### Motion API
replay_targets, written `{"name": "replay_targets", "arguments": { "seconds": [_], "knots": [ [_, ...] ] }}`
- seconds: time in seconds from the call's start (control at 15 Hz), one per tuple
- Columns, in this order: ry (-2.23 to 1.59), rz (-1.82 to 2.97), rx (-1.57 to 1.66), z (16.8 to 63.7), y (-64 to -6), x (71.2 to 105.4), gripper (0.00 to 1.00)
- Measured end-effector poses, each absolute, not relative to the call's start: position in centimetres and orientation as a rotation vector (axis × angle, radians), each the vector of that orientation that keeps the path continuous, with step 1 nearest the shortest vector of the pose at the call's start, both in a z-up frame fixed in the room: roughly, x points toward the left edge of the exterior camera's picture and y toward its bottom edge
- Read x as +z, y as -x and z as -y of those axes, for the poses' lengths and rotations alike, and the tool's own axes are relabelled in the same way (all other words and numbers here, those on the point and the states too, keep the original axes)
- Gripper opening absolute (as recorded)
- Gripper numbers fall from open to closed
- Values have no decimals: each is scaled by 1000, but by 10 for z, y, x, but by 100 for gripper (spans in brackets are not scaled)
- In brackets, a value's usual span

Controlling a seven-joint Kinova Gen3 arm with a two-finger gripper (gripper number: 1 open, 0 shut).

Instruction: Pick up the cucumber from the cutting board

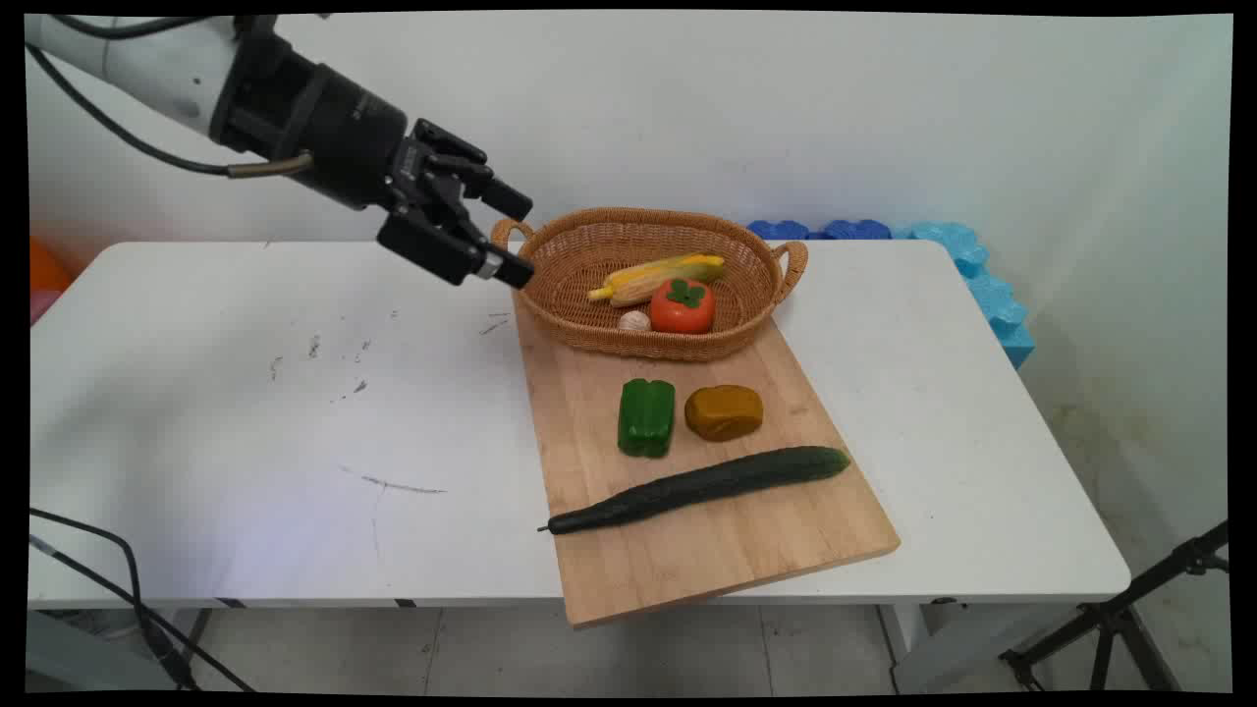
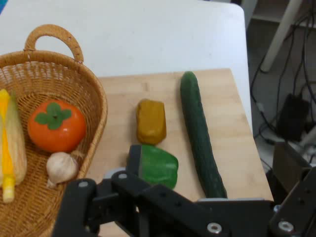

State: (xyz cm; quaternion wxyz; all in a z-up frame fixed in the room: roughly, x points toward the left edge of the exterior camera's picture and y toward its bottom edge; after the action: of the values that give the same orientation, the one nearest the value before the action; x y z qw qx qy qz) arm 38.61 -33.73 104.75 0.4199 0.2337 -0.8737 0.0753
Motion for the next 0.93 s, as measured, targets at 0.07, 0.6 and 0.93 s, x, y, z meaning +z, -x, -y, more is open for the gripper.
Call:
{"name": "replay_targets", "arguments": {
  "seconds": [0.07,0.6,0.93],
  "knots": [
    [-600,2181,192,338,-380,1048,100],
    [-690,2186,184,333,-312,1038,100],
    [-749,2244,163,334,-267,1016,100]
  ]
}}
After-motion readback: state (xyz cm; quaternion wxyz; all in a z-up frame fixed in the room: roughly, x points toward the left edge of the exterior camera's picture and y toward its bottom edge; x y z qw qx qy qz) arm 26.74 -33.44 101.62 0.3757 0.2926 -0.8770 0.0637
